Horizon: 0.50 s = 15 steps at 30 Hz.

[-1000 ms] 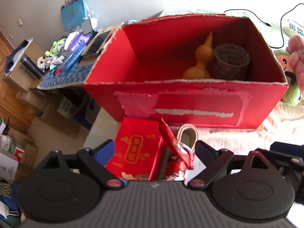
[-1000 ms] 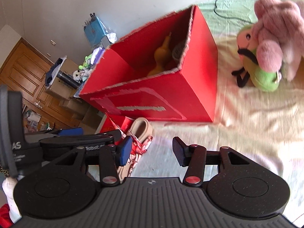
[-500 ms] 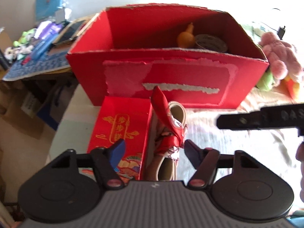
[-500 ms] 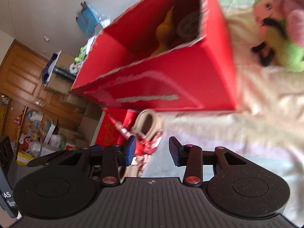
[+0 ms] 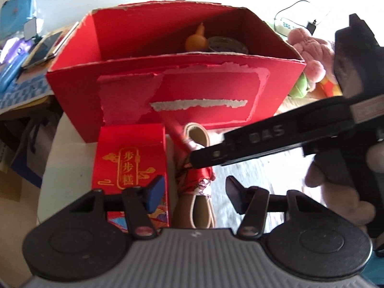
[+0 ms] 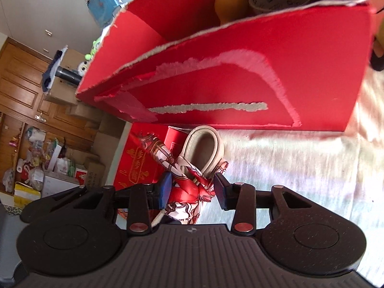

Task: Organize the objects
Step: 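Close the right gripper on the red patterned item with cream loop, then lift the patterned item with the right gripper and carry it over the box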

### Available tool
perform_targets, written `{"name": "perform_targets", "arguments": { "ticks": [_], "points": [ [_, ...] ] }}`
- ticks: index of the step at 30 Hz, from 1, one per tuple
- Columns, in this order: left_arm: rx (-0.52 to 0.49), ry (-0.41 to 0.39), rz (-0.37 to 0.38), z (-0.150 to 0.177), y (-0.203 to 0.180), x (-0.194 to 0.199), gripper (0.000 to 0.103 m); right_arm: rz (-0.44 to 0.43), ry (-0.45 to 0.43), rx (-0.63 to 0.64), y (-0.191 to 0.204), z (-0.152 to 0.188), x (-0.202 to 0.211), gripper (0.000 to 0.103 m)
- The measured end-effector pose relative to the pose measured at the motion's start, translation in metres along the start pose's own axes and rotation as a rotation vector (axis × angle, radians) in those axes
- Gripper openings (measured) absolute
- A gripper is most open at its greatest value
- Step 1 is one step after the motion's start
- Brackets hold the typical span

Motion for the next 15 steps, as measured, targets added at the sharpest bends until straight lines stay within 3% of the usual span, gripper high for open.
{"name": "perform_targets", "arguments": {
  "ticks": [10,15],
  "points": [
    [-0.027,0.04,0.04,0.008,-0.007,-0.013,0.052,0.027,0.023,0.008,-0.001,-0.001,-0.011,0.044],
    [-0.052,0.069,0.019,0.011,-0.015,-0.025,0.052,0.013,0.026,-0.004,-0.005,-0.001,-0.006,0.033]
  ]
}}
Point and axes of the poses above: each gripper's, at about its wrist camera, not at the fingertips, and x roughly against the way its jaws point, y to its left, z to its underside, the point moved 4 cm from there along -x, roughly the way its jaws point, and after that the axes turned 5 degrees about -y, right-handed, at the moved point
